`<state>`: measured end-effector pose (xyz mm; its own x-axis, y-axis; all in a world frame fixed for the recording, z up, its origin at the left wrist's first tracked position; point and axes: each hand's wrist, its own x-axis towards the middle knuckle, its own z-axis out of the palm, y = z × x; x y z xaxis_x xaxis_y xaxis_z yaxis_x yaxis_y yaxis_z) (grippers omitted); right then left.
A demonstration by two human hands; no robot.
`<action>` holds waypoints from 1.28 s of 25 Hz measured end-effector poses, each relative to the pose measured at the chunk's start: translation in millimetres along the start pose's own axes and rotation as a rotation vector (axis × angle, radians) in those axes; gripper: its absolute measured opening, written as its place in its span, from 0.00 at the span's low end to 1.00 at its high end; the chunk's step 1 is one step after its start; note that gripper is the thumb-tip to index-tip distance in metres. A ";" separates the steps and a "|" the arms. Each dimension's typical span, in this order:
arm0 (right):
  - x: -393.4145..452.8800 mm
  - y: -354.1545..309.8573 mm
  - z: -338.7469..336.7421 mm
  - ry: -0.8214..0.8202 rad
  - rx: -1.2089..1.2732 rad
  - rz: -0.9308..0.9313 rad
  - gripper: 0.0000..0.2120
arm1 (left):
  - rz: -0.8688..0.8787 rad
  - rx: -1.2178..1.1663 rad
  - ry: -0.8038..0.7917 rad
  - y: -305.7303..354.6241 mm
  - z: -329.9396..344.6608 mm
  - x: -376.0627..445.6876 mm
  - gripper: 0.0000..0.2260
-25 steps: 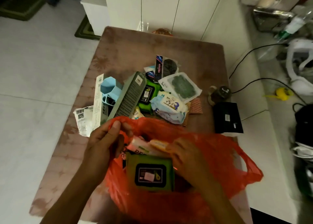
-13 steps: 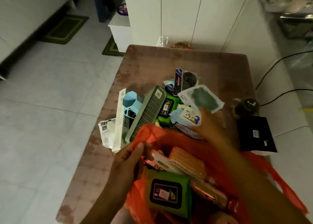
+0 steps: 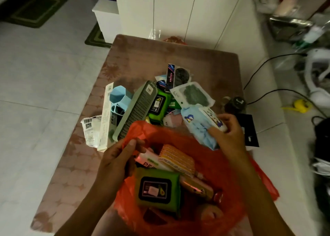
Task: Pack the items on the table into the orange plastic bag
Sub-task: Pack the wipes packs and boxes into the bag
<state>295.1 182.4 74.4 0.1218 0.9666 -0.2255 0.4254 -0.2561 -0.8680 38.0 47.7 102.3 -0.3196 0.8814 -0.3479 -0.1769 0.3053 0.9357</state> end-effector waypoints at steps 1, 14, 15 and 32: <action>-27.4 -2.1 -19.3 -0.002 0.075 0.027 0.19 | -0.001 -0.013 0.008 -1.3 0.5 0.5 0.13; -132.7 90.0 25.6 -0.237 -0.341 0.399 0.20 | 0.160 -0.023 -0.061 13.3 10.0 -8.4 0.14; -134.7 96.9 23.6 -0.312 -0.378 0.424 0.22 | 0.163 -0.006 -0.063 11.6 11.6 -9.5 0.13; 16.1 49.4 -64.5 0.248 -0.538 0.032 0.14 | 0.071 0.112 -0.083 -0.1 33.0 -5.2 0.11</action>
<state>375.9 184.7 56.4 0.3210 0.9436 -0.0816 0.8047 -0.3171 -0.5019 70.4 55.1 106.0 -0.2488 0.9275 -0.2791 -0.0503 0.2754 0.9600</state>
